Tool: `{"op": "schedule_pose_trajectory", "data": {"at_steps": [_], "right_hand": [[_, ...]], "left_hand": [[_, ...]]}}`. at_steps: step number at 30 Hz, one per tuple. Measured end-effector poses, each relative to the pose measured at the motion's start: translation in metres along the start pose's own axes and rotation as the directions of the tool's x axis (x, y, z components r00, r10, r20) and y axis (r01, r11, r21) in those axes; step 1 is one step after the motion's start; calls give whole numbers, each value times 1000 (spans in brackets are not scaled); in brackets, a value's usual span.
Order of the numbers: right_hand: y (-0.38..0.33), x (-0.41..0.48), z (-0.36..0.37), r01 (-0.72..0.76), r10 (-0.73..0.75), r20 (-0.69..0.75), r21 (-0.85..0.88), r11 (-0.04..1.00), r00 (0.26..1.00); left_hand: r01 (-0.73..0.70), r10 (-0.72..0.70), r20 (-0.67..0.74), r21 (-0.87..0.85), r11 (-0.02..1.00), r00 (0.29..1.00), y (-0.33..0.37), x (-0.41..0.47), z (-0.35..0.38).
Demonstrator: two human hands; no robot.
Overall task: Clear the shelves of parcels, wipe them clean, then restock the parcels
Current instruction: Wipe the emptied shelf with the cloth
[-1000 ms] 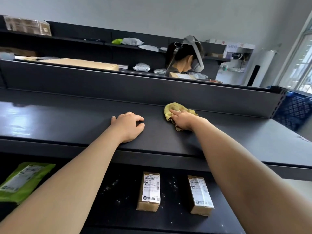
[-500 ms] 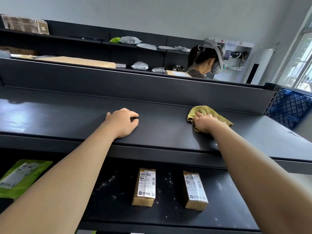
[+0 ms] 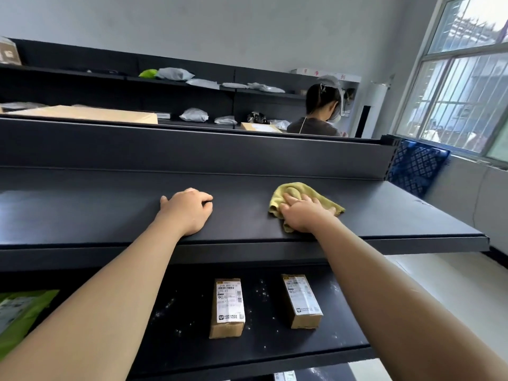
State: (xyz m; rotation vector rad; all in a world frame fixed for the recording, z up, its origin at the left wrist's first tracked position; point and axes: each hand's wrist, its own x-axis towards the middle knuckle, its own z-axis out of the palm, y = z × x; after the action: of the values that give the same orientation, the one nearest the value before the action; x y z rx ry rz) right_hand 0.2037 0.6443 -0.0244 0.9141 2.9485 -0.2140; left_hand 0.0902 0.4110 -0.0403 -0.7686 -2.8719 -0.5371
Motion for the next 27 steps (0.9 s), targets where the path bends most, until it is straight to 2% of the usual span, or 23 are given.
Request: {"op": "schedule_pose_trajectory", "data": {"at_steps": [5, 10, 16, 19, 23, 27], "right_hand": [[57, -4, -9, -163, 163, -18, 21, 986, 986], [49, -23, -8, -223, 223, -2, 13, 975, 975], [3, -45, 5, -81, 80, -55, -8, 997, 995], [-5, -54, 15, 17, -18, -83, -11, 1000, 996], [12, -56, 20, 112, -107, -187, 16, 994, 976], [57, -47, 17, 153, -150, -243, -7, 988, 958]], "left_hand": [[-31, 31, -21, -28, 999, 999, 0, -4, -3], [-100, 100, -35, -16, 995, 994, 3, -7, -3], [-189, 189, -11, 30, 981, 982, 6, -7, -9], [-164, 163, 20, 129, 978, 986, 15, -9, -11], [-104, 114, -29, 220, 970, 993, 40, -10, -8], [-207, 209, 6, 156, 966, 978, 67, -8, 7]]}}
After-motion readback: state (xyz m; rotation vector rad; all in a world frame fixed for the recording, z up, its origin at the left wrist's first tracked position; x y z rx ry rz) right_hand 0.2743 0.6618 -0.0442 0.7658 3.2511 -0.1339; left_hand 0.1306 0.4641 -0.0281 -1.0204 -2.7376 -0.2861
